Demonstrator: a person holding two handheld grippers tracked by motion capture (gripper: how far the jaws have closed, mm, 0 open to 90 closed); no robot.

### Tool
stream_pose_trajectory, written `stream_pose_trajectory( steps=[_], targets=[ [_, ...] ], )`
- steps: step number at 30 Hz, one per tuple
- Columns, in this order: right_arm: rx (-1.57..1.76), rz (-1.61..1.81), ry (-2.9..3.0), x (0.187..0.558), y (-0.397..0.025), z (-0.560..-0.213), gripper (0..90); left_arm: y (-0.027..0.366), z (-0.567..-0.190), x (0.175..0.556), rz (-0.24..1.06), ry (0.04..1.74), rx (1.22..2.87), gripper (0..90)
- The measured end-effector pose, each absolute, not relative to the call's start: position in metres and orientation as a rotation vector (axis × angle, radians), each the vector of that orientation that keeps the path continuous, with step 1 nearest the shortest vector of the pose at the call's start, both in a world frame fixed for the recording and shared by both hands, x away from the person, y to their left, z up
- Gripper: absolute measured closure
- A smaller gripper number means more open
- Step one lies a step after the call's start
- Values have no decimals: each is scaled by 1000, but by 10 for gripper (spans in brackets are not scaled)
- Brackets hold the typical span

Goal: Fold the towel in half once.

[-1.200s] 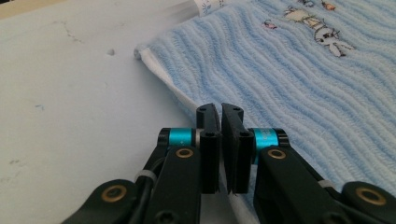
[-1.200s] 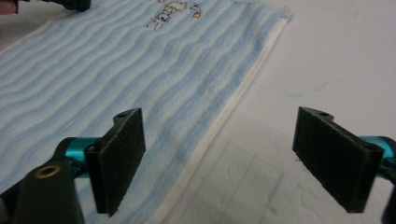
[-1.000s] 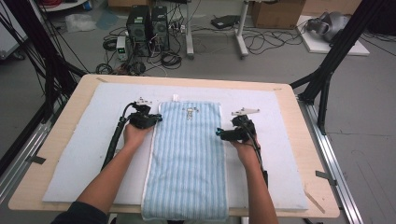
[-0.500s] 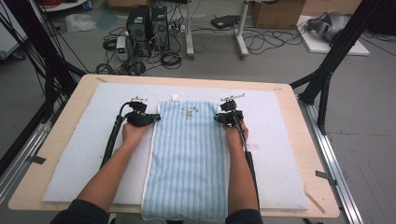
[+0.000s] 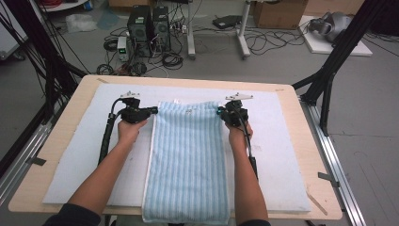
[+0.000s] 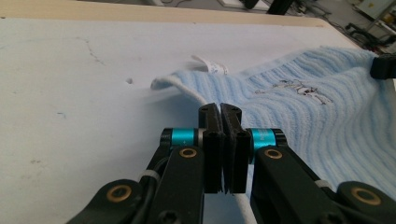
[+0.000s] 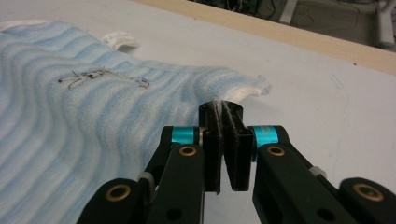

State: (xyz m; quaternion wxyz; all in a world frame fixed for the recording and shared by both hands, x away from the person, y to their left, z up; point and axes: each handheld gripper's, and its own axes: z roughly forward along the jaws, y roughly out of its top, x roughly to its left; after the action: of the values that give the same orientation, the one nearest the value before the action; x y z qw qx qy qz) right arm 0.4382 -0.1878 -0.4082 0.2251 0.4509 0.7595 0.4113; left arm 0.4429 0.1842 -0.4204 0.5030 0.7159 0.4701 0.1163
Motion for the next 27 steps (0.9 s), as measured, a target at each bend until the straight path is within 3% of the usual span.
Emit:
stream_pose_trajectory(
  steps=[14, 27],
  targets=[
    [1124, 1200, 2167, 381, -198, -399, 864, 190, -403, 385, 258, 980, 1701, 872],
    [991, 1126, 2262, 329, -197, -410, 861, 199, -429, 337, 132, 930, 1765, 866]
  ],
)
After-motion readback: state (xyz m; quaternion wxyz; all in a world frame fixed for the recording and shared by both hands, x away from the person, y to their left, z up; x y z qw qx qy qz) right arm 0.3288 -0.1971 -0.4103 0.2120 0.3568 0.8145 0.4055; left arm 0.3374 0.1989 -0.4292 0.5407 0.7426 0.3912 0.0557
